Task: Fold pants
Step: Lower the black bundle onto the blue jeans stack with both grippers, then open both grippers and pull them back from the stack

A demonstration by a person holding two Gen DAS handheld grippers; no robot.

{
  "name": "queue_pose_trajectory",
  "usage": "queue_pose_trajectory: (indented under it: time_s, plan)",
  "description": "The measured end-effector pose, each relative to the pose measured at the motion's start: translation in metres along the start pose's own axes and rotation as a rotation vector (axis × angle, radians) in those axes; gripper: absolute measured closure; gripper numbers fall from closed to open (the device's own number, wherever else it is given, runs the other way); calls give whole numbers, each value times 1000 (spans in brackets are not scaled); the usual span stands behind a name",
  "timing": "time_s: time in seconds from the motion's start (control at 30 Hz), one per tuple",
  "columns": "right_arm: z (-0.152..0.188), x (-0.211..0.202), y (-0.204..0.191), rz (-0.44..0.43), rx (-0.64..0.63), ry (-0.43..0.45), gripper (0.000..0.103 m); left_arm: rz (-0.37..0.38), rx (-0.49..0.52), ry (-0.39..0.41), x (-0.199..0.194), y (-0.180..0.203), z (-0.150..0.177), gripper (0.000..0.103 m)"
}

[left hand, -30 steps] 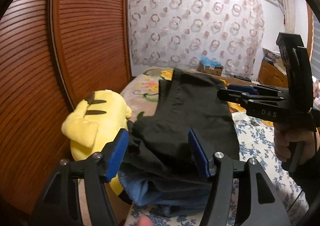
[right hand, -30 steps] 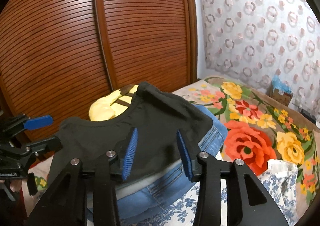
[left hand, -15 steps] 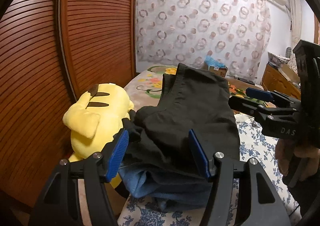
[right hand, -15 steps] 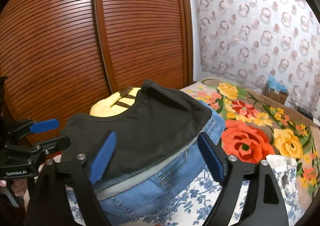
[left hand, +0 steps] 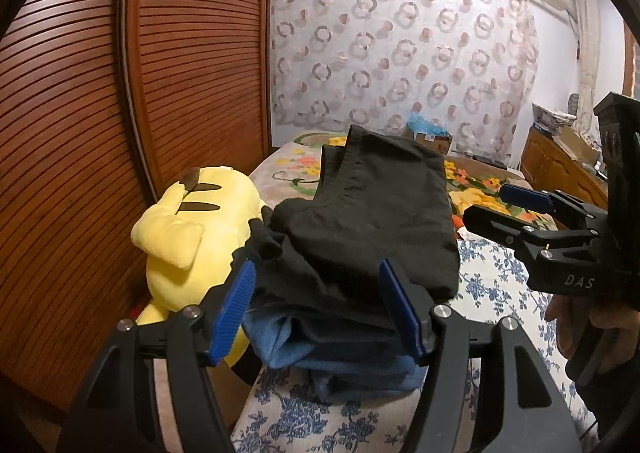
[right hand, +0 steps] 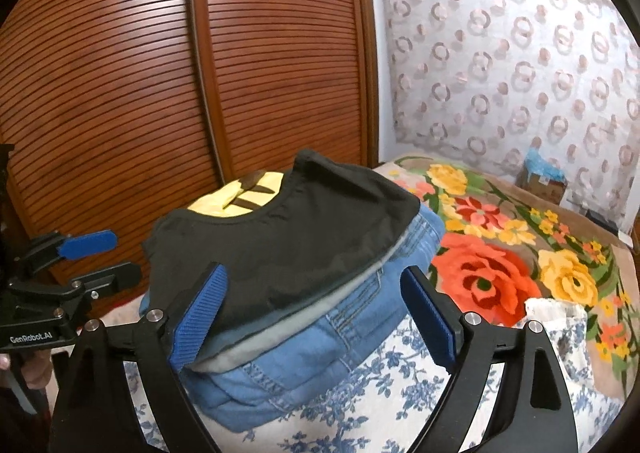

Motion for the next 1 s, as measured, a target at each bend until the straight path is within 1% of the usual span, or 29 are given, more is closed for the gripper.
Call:
queue_pose_trajectory:
  time_s: [0.2, 0.43, 0.63, 0.87, 1.0]
  plan:
    - [9, -17, -6, 32, 5, 2, 13, 17, 6, -2, -11, 4, 8, 38]
    - [29, -52, -7, 89, 48, 14, 13, 65, 46, -7, -24, 23, 22, 38]
    - [59, -88, -1, 174, 89, 5, 13, 123, 92, -17, -35, 50, 37, 38]
    - [102, -142, 9, 274, 172, 4, 13, 197, 146, -25, -53, 86, 56, 38]
    - [119, -169, 12, 324, 202, 8, 13, 233, 172, -27, -65, 103, 66, 37]
Point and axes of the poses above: each gripper's, at about its wrist camera, not at the fingertips, and x roughly the way its jaws point, y to its right, z to its underside, the point moved 5 cm from there along x, roughly the way its jaws point, and after that the axes turned 3 degrees about -x, right-handed, at the moved point
